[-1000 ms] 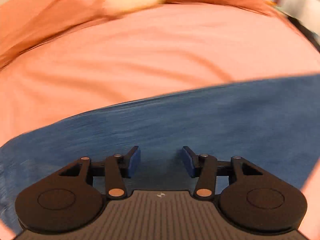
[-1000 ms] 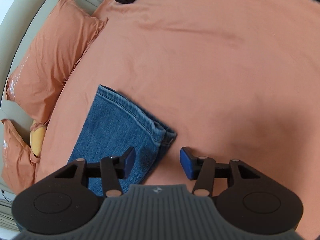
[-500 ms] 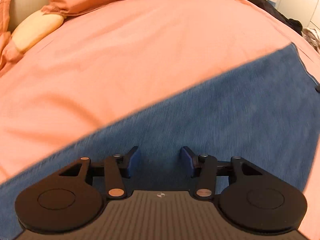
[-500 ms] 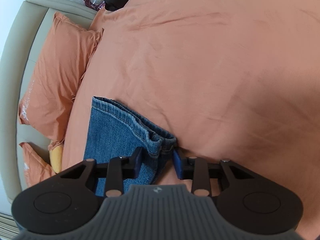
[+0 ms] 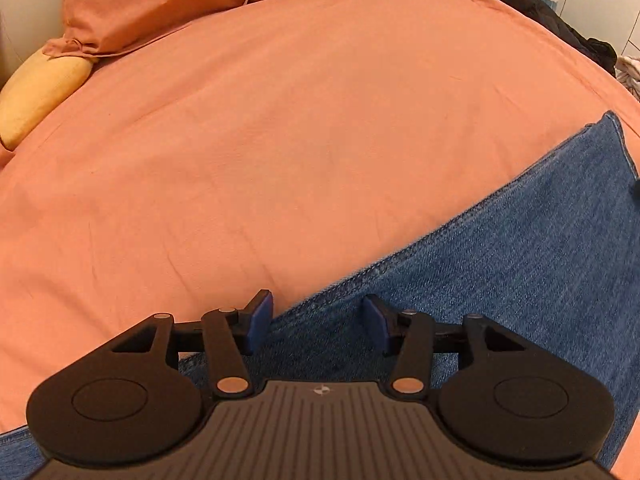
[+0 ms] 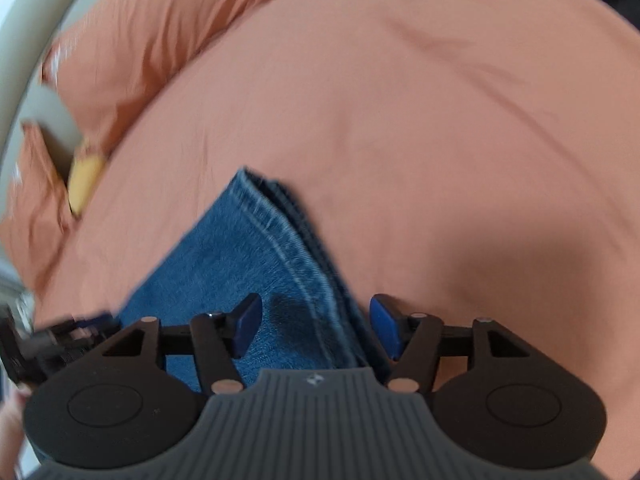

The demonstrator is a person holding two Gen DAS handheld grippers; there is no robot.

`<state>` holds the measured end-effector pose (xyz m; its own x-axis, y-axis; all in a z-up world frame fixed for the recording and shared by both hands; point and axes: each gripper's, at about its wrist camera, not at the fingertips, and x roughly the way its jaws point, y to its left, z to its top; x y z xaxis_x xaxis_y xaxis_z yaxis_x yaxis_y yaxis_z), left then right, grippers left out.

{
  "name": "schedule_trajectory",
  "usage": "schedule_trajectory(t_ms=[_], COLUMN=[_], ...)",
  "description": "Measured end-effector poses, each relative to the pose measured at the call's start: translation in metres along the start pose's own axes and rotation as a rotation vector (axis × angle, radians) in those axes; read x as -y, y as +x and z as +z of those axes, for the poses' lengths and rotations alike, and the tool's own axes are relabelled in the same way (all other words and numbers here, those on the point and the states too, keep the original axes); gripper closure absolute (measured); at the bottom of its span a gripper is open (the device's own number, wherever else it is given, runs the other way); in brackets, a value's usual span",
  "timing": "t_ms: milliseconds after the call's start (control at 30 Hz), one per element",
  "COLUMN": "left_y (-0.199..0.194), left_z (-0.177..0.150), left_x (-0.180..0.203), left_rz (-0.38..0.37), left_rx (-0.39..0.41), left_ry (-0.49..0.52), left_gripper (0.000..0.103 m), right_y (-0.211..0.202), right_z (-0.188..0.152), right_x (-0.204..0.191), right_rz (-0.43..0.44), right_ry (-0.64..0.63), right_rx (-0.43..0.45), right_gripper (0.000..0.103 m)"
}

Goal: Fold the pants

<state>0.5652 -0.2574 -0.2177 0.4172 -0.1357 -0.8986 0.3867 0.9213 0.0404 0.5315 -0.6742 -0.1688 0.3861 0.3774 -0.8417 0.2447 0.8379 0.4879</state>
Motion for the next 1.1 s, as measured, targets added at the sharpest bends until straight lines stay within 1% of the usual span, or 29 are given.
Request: schedule_trajectory(t_ms=[33,100,133,200,233,267,300,367,467,633,733,800,900,967,1033,1100], left_y=[0.0,-0.003,-0.003,-0.011,-0.017,-0.025,-0.032,-0.046,-0.056,-0.052,-0.037,-0.027,-0.032,-0.046,-0.061,-0.07], left_z=[0.0,0.0,0.002,0.004,0.003,0.002,0.0,-0.004,-0.015,-0.031,-0.041,-0.044,-0.046,-0.053,-0.067,-0.085], left_x=[-0.001,-0.003,-0.005,-0.006,-0.005,-0.003,0.002,0.012,0.03,0.061,0.072,0.076,0.078,0.082,0.087,0.091], left_rz=[-0.003,-0.008,-0.013,-0.036,-0.051,-0.066,-0.084,-0.12,-0.168,-0.207,-0.163,-0.146,-0.134,-0.159,-0.195,-0.24], left_rx=[0.0,0.002,0.007,0.022,0.036,0.052,0.064,0.079,0.059,0.016,-0.005,-0.019,-0.012,-0.003,0.019,0.012], left_ry=[0.002,0.0,-0.003,-0.009,-0.007,0.008,0.034,0.09,0.154,0.277,0.344,0.351,0.33,0.348,0.365,0.367], left_gripper=[0.045,0.045,0.047,0.05,0.05,0.051,0.052,0.052,0.054,0.062,0.063,0.063,0.065,0.065,0.065,0.065], right_y=[0.008,0.018,0.019,0.018,0.016,0.013,0.011,0.005,-0.002,-0.034,-0.054,-0.066,-0.08,-0.09,-0.1,-0.113], right_z=[0.002,0.005,0.005,0.006,0.006,0.005,0.004,0.002,0.0,0.001,0.003,0.003,0.001,0.0,0.0,-0.002], right_x=[-0.004,-0.007,-0.007,-0.006,-0.004,0.0,0.004,0.006,-0.003,-0.029,-0.055,-0.072,-0.097,-0.114,-0.13,-0.147], right_rz=[-0.016,-0.023,-0.02,-0.037,-0.031,-0.021,-0.011,0.001,-0.008,-0.002,-0.015,-0.022,-0.034,-0.042,-0.039,-0.04], right_ry=[-0.026,-0.043,-0.041,-0.052,-0.041,-0.023,-0.005,0.003,-0.017,-0.065,-0.106,-0.128,-0.156,-0.174,-0.184,-0.199], right_rx=[-0.015,-0.017,-0.017,-0.019,-0.019,-0.019,-0.021,-0.013,0.002,0.033,0.048,0.061,0.071,0.076,0.08,0.092], right_gripper=[0.045,0.046,0.048,0.07,0.074,0.083,0.088,0.091,0.098,0.099,0.099,0.099,0.1,0.1,0.1,0.1])
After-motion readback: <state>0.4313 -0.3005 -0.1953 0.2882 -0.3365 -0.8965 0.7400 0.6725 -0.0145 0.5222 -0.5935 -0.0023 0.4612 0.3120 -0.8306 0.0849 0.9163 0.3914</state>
